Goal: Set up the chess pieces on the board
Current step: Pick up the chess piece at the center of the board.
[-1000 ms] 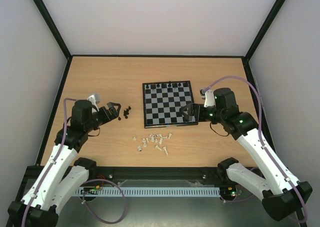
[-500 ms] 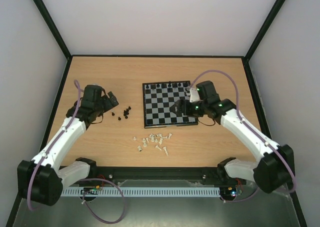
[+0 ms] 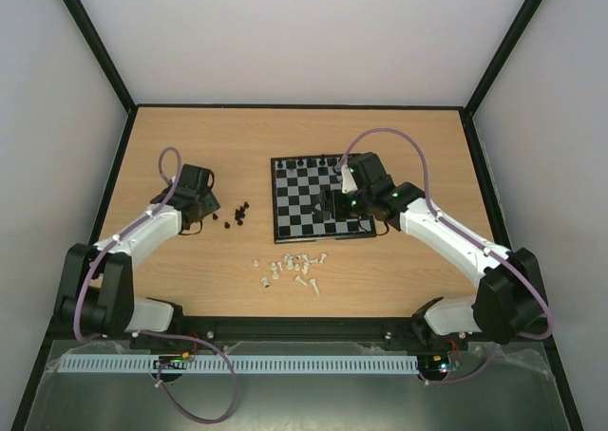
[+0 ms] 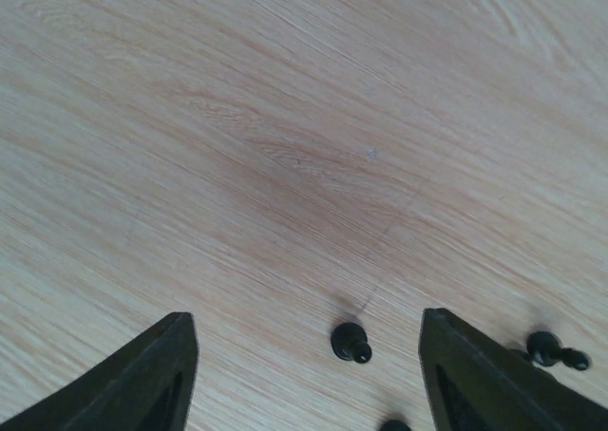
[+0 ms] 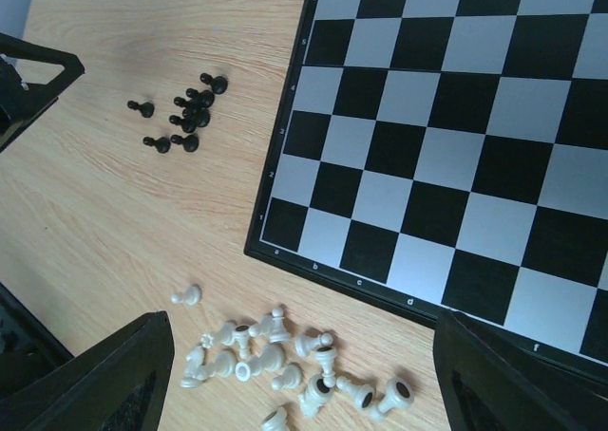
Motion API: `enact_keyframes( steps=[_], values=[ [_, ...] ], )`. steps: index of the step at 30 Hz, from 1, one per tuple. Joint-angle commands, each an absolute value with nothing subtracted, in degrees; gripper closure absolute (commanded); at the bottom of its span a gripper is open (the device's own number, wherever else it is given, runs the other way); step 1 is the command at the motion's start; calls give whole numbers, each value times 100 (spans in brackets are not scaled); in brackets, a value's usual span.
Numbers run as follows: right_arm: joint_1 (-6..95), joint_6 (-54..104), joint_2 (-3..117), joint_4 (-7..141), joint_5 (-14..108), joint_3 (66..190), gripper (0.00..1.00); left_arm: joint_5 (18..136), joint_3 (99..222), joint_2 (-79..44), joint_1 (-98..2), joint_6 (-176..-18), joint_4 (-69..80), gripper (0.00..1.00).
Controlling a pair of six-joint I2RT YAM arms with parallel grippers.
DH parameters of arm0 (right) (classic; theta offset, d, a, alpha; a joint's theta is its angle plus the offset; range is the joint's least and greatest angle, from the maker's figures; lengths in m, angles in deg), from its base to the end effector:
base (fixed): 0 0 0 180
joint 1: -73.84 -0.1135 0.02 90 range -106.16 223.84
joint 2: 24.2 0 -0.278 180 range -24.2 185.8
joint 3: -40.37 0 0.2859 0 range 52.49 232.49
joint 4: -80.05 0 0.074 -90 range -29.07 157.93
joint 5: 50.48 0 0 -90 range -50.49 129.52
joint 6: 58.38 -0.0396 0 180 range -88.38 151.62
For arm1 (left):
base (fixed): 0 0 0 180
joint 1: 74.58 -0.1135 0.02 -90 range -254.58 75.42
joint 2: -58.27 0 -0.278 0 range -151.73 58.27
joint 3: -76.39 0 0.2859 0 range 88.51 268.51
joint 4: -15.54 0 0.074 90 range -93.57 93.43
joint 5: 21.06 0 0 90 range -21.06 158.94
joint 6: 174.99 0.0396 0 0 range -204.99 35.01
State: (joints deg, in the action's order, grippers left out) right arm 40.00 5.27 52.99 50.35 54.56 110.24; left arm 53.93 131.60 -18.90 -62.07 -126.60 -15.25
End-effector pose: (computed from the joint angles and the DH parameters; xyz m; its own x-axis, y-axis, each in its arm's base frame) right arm 0.2697 0.1932 0.2806 -0.7632 0.0044 -0.6461 -0.4142 0.7642 0.4944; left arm 0.2867 -0.0531 0.1883 -0.6183 -0.5198 -0.5895 -0.4740 0.8449 -0.2478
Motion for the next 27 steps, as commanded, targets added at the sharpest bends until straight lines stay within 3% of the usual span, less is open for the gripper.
enact_keyframes(
  steps=[1,8,14,21,27],
  values=[
    [3970,762,5145,5016,5311,10833,24,5437,13053,-2253,-6237,-12477,-1082,39],
    [3966,886,5148,5134,5463,10649,24,5927,12983,-2787,-6124,-12382,-746,55],
    [3965,885,5063,5204,5610,10534,25,5983,13082,-3014,-5980,-12386,-715,60],
    [3965,877,5035,5236,5672,10496,25,5983,13219,-3114,-5922,-12380,-800,78],
    [3966,877,5042,5256,5662,10482,26,5904,13255,-3078,-5888,-12375,-899,81]
  ],
)
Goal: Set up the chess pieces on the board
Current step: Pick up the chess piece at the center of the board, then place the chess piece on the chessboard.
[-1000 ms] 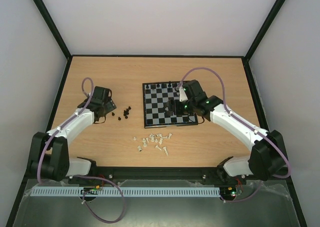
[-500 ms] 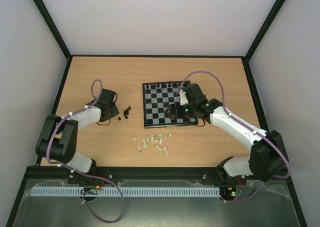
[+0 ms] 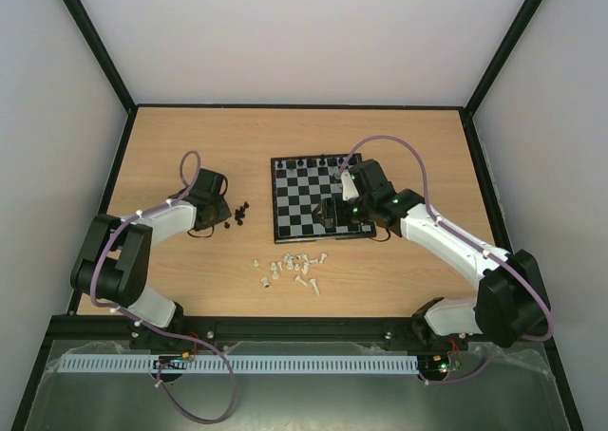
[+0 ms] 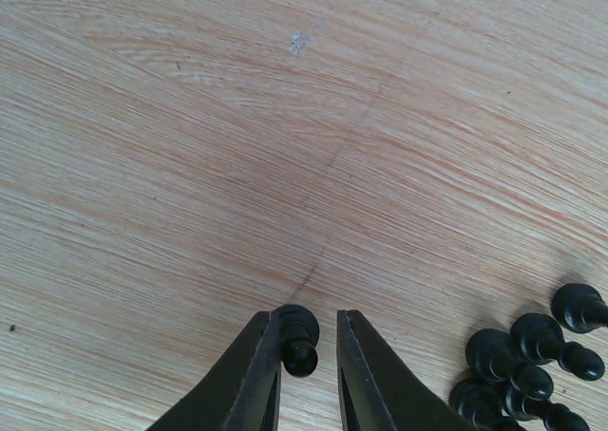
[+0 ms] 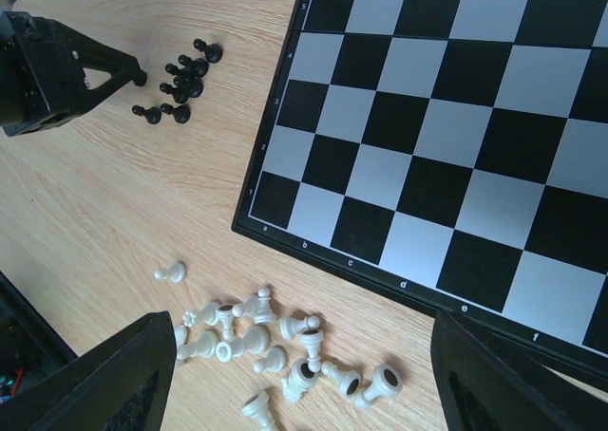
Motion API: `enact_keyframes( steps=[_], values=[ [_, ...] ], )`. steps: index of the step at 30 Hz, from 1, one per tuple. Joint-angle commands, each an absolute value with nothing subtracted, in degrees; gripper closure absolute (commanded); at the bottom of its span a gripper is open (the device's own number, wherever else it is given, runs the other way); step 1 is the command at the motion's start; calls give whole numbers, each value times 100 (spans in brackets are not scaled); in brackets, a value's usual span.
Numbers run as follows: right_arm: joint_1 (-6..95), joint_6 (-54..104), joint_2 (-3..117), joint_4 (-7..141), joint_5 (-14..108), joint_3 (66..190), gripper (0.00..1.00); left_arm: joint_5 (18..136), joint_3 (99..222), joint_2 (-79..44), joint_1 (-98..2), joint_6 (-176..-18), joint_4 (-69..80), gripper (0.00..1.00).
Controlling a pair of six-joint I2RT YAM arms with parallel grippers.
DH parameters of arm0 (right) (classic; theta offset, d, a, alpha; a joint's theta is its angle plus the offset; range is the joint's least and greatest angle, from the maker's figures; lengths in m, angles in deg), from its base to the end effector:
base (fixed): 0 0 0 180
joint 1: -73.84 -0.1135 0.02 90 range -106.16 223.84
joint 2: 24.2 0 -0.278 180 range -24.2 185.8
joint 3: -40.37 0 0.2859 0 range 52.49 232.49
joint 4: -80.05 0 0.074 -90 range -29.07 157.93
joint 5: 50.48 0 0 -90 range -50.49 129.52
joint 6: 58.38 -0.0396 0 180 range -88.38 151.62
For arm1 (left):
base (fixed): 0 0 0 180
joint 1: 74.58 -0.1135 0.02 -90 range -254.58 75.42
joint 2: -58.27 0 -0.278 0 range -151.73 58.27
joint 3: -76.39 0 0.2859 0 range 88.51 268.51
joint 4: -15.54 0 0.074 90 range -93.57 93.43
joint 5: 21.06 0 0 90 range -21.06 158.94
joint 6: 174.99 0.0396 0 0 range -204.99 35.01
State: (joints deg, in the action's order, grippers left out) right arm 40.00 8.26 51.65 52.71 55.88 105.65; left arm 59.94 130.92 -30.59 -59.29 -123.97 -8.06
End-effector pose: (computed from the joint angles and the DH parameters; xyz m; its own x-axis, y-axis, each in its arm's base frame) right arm 0.2608 0.1883 0.2618 -0.7536 -0.0472 -0.6557 -0.4576 0.7537 0.4717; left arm 0.3013 -0.0759 0.1344 -0.7489 -0.4394 -0.4961 -0.3740 0.8982 -0.2309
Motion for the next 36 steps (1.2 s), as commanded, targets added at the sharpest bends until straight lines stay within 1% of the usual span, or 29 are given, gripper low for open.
enact_keyframes(
  steps=[1,9,10,15,23,31,36],
  values=[
    [3965,877,5037,5255,5673,10486,26,5889,13257,-3070,-5886,-12376,-900,81],
    [3965,868,5059,5288,5690,10464,27,5774,13324,-3088,-5862,-12380,-994,97],
    [3965,868,5072,5291,5687,10461,27,5762,13333,-3080,-5861,-12371,-1001,97],
    [3965,868,5061,5290,5685,10454,28,5584,13481,-2946,-5742,-12342,-1209,98],
    [3965,863,4974,5290,5673,10443,28,5566,14272,-2838,-5221,-12207,-1779,98],
    [3965,846,4865,5269,5477,10407,28,5550,15319,-3193,-4687,-12134,-2240,98],
    [3965,782,4684,5233,5066,10386,28,5557,15857,-3540,-4426,-12088,-2416,98]
  ],
)
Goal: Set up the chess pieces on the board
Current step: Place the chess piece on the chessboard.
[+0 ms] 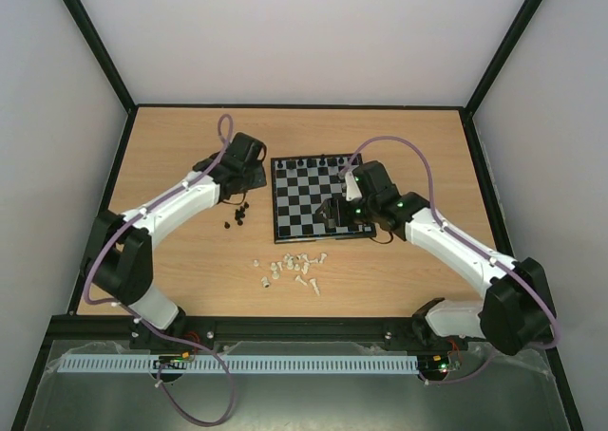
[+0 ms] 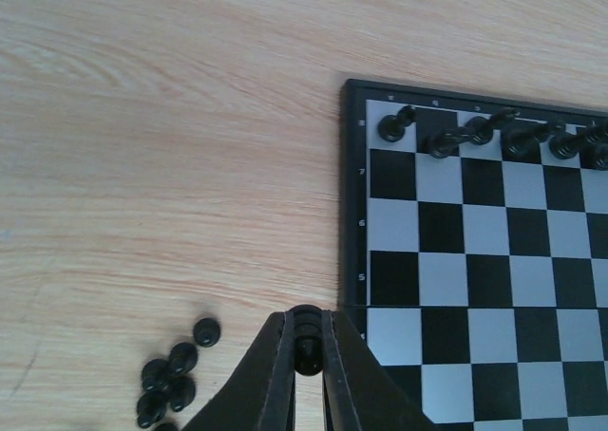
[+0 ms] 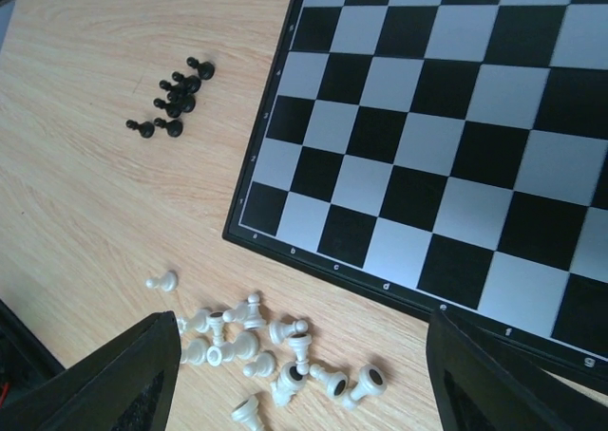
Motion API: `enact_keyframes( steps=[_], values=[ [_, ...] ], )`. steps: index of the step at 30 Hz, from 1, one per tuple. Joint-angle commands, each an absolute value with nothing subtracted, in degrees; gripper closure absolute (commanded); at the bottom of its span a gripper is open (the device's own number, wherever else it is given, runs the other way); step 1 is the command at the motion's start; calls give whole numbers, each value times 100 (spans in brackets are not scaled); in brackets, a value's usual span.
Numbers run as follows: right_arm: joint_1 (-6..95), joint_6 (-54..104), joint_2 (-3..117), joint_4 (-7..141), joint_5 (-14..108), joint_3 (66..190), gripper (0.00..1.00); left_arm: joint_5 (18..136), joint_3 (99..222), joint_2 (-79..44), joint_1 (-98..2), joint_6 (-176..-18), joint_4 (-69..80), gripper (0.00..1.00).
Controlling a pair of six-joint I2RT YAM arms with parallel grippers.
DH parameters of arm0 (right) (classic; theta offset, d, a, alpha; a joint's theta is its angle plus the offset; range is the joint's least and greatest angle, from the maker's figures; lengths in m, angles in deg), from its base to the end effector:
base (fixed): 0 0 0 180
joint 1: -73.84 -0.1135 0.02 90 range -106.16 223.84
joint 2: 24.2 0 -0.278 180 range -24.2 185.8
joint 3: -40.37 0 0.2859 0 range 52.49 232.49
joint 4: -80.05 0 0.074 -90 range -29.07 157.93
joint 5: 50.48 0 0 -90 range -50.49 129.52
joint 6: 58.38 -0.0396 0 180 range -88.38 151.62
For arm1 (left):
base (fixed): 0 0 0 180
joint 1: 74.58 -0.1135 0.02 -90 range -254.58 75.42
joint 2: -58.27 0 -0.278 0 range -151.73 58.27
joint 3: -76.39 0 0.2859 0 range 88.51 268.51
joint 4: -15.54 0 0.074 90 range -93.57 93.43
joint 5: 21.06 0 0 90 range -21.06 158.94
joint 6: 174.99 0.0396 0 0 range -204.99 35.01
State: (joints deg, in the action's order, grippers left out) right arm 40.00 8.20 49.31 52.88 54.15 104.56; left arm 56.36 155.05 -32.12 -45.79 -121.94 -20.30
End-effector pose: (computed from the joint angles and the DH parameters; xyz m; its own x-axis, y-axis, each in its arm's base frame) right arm 0.2548 0.1829 0.2670 -0.7344 -0.0294 -0.6780 -0.4529 0.7653 0.4574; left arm 0.3353 -0.1744 0.2502 -0.7221 -0.2726 -0.6358 -0.1161 0.9538 -0.2771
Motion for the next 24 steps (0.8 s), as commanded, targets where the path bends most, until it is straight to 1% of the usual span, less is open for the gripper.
enact_keyframes(
  steps=[1,6,13,24],
  values=[
    [3965,770,4635,5229,4991,10371,28,5551,15968,-3638,-4368,-12078,-2453,97],
    [3966,691,4421,5198,4486,10311,22,5631,16495,-4165,-4195,-11996,-2550,98],
    [3966,581,4288,5192,4160,10265,2,5696,17159,-4803,-3965,-11883,-2659,98],
    [3970,569,4354,5220,4197,10219,2,5786,17946,-5792,-4057,-11614,-2834,97]
  ],
)
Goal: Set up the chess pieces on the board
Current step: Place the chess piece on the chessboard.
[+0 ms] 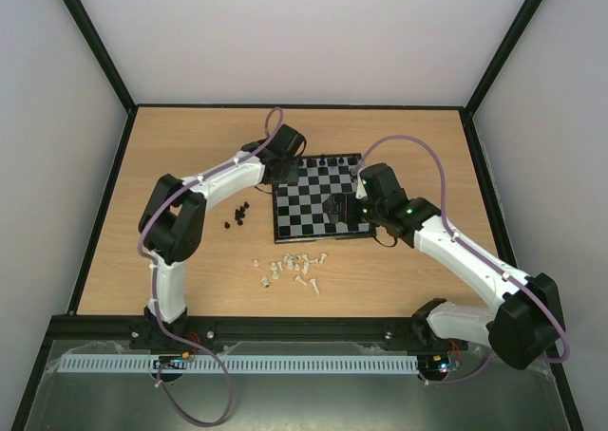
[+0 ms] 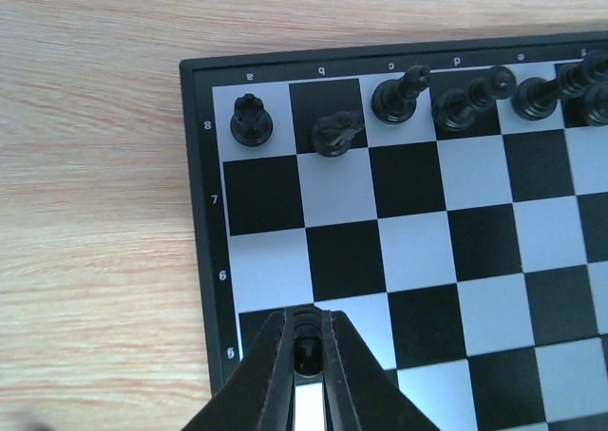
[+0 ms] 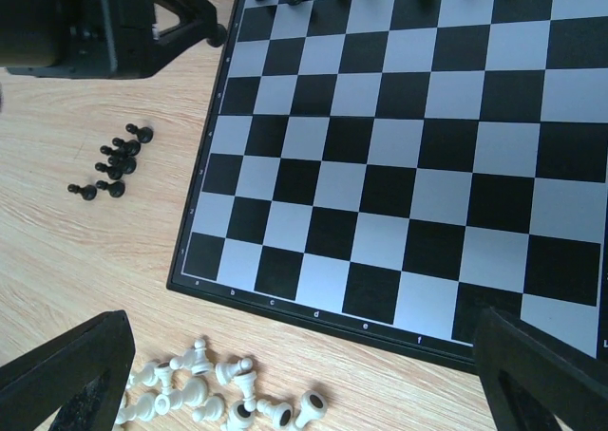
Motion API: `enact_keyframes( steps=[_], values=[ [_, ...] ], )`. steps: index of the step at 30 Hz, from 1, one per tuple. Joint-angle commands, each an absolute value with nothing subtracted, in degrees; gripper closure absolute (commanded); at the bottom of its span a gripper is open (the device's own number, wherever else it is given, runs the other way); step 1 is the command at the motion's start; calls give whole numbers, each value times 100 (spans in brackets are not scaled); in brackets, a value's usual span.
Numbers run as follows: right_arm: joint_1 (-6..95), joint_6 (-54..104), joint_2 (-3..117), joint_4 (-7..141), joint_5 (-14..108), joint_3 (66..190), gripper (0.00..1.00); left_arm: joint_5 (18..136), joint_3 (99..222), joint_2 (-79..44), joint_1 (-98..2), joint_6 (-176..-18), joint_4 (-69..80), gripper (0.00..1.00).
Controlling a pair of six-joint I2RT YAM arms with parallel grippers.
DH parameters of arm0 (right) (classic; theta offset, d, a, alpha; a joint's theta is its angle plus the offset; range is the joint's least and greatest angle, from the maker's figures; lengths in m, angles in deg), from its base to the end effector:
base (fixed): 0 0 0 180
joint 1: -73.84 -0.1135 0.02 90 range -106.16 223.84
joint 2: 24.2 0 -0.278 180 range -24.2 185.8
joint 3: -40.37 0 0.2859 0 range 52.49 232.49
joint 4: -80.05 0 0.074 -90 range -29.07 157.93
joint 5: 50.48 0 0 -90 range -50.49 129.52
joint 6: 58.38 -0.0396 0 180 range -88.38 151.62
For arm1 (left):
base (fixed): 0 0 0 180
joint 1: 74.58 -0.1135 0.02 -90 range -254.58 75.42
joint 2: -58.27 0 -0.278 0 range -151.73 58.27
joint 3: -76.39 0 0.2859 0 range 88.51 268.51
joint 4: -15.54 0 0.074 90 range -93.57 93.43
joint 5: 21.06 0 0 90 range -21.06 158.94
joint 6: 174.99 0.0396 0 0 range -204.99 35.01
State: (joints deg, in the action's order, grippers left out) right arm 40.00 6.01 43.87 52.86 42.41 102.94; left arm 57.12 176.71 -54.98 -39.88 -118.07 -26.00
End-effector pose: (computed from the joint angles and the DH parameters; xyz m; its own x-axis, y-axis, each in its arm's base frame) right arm 0.2450 0.1667 0.2827 -0.6602 0.0771 -0.7472 -0.3394 0.8567 0.3883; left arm 0.3942 -0.2631 0.2132 -0.8113 -0.0880 -0.5779 0.0197 0.9839 -0.1775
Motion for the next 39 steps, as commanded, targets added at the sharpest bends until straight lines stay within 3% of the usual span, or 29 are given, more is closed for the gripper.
enact_keyframes(
  steps=[1,39],
  values=[
    [3966,569,4364,5220,4207,10217,1,5831,18004,-5863,-4100,-11591,-2859,97],
    [3966,587,4576,5307,4491,10193,1,6099,18839,-6874,-4470,-11319,-2960,95]
  ],
)
